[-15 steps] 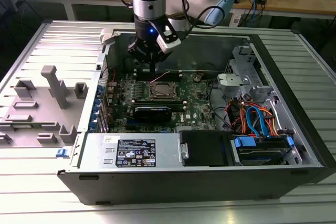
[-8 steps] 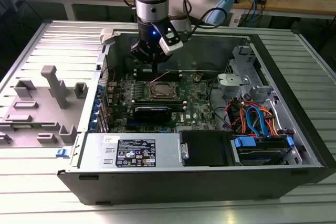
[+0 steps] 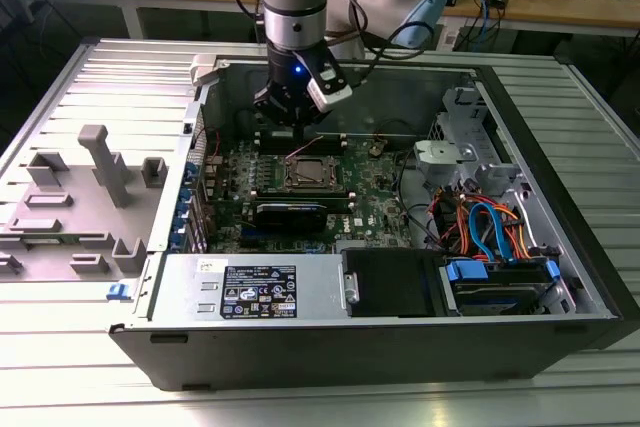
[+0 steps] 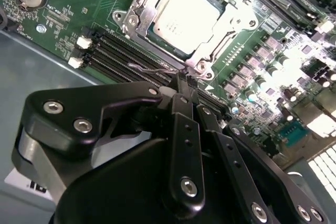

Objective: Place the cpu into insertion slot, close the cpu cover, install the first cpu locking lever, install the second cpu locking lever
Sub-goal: 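Install the first cpu locking lever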

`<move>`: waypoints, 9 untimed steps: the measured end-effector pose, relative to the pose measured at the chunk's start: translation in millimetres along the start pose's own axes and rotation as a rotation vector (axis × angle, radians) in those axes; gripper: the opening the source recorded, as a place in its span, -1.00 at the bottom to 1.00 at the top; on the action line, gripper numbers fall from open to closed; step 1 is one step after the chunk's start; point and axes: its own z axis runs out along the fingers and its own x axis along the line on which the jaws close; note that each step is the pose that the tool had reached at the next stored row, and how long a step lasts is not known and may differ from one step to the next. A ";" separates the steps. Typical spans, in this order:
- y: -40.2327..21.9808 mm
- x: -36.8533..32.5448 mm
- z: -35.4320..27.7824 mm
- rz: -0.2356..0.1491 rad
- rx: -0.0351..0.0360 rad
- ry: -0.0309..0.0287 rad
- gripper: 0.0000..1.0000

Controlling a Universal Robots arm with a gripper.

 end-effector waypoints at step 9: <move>1.7 -3.8 8.2 0.000 0.0000 -0.0001 -0.79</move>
